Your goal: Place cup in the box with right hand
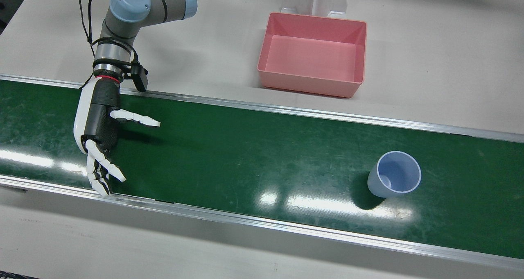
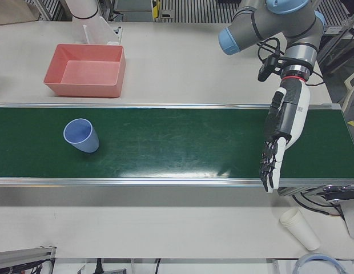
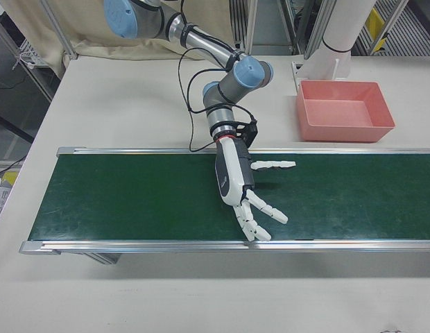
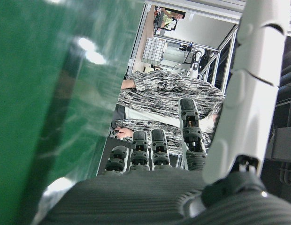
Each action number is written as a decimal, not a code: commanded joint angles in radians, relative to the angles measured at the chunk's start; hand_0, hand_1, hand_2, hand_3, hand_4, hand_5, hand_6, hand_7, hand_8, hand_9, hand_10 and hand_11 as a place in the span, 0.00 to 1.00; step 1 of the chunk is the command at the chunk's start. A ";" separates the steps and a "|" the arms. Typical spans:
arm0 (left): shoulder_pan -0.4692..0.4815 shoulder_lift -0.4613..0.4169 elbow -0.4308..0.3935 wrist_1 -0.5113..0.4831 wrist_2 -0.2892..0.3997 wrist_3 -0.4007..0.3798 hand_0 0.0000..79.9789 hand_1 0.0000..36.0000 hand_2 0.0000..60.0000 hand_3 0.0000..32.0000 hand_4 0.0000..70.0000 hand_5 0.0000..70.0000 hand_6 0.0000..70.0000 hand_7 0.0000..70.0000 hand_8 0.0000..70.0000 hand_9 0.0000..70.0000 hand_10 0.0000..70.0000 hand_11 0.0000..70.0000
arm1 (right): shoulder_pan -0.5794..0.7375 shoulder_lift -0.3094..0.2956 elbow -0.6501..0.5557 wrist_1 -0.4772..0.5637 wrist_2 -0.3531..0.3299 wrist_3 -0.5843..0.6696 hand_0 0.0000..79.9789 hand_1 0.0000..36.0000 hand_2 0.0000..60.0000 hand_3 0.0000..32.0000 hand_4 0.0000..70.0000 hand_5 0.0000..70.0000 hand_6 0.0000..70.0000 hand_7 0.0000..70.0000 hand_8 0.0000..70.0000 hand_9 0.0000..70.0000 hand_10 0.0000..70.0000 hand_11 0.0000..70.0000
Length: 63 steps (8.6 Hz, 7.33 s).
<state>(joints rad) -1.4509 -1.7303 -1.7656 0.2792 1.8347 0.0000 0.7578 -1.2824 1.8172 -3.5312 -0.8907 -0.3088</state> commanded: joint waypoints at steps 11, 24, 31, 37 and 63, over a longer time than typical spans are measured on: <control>0.000 0.000 0.000 0.000 0.000 0.000 0.00 0.00 0.00 0.00 0.00 0.00 0.00 0.00 0.00 0.00 0.00 0.00 | 0.000 0.000 -0.001 0.000 0.000 -0.010 0.72 0.48 0.08 0.00 0.21 0.11 0.11 0.36 0.16 0.26 0.09 0.16; 0.000 0.000 0.000 0.000 0.000 0.000 0.00 0.00 0.00 0.00 0.00 0.00 0.00 0.00 0.00 0.00 0.00 0.00 | 0.023 -0.017 0.094 -0.012 0.042 -0.022 0.67 1.00 1.00 0.00 1.00 0.33 0.73 1.00 1.00 1.00 1.00 1.00; 0.000 0.000 -0.002 0.002 0.000 0.000 0.00 0.00 0.00 0.00 0.00 0.00 0.00 0.00 0.00 0.00 0.00 0.00 | -0.483 0.072 0.481 0.006 0.219 -0.504 0.66 1.00 1.00 0.00 1.00 0.30 0.72 1.00 1.00 1.00 1.00 1.00; 0.000 0.000 0.000 0.000 0.000 0.000 0.00 0.00 0.00 0.00 0.00 0.00 0.00 0.00 0.00 0.00 0.00 0.00 | -0.750 0.081 0.367 0.252 0.260 -0.677 0.94 0.66 0.22 0.00 0.92 0.18 0.40 1.00 0.51 0.81 0.45 0.66; 0.000 0.002 -0.003 0.002 0.000 0.000 0.00 0.00 0.00 0.00 0.00 0.00 0.00 0.00 0.00 0.00 0.00 0.00 | 0.765 -0.400 -0.062 0.388 -0.559 0.122 0.83 0.63 0.13 0.00 0.40 0.13 0.13 0.43 0.18 0.29 0.15 0.26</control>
<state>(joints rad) -1.4511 -1.7288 -1.7686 0.2807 1.8346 0.0000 1.4381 -1.6756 1.8264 -3.2195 -1.3959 -0.1868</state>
